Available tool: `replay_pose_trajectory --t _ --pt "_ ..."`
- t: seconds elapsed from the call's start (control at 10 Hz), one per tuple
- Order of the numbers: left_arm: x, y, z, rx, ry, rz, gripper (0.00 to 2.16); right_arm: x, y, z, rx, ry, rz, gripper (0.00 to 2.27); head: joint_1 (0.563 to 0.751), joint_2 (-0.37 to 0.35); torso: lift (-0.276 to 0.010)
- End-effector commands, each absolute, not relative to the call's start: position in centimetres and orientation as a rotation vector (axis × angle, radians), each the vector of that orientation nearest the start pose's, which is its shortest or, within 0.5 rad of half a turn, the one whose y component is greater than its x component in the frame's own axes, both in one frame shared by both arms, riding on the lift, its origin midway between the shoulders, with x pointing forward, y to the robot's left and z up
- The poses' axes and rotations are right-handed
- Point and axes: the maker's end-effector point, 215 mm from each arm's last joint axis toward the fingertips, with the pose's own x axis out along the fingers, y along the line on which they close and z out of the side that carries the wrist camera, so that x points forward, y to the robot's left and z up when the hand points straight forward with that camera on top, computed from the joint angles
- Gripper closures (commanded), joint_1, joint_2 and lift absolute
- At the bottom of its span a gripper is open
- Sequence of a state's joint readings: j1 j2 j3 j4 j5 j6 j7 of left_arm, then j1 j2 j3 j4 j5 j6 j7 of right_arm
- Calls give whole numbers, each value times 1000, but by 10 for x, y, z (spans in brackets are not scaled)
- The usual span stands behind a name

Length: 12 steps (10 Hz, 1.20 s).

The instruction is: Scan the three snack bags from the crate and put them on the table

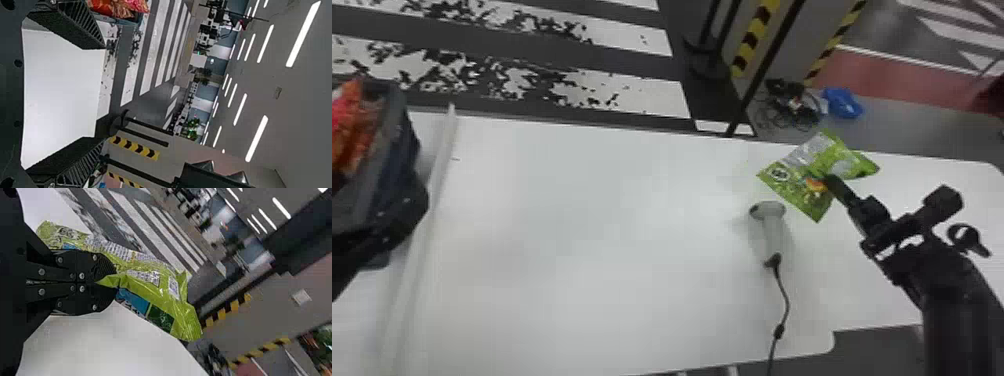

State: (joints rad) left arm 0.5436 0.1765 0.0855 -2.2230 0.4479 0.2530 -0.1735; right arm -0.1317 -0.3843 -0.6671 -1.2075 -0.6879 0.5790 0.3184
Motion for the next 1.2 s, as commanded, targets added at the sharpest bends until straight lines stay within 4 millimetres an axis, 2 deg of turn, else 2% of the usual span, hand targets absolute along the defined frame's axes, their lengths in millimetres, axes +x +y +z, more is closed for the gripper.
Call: replay_pose_trajectory --t 0.0,0.1,0.2,0.3,0.4,0.5,0.6,0.8,0.9,1.0,1.1 --pt "434 218 -315 -254 118 -255 36 503 -651 -443 665 249 -469 2243 695 -350 -94" --pt "435 218 -314 -255 113 -258 36 486 -678 -465 645 283 -607 2243 695 -350 -94" --pt "436 217 -313 -257 113 -260 36 469 -694 -485 615 332 -717 2243 695 -350 -94" --pt "436 216 -313 -259 113 -265 36 460 -695 -503 564 397 -765 2240 695 -350 -94" --pt "437 214 -311 -261 108 -269 36 458 -696 -510 542 425 -773 2034 695 -350 -94" --pt "437 214 -311 -260 109 -270 36 455 -694 -516 520 464 -798 1082 695 -350 -94" --pt "436 214 -310 -272 107 -272 36 457 -693 -513 469 481 -792 -2 695 -350 -94" --pt "434 214 -309 -270 108 -270 36 449 -682 -486 328 499 -784 -2 695 -350 -94" --pt "433 214 -307 -266 105 -270 36 448 -665 -480 322 544 -735 -2 695 -350 -94" --pt "434 214 -304 -263 99 -265 36 455 -637 -458 306 509 -637 -1 695 -350 -94" --pt "435 214 -300 -260 94 -264 36 468 -597 -421 271 403 -525 2 695 -350 -94"
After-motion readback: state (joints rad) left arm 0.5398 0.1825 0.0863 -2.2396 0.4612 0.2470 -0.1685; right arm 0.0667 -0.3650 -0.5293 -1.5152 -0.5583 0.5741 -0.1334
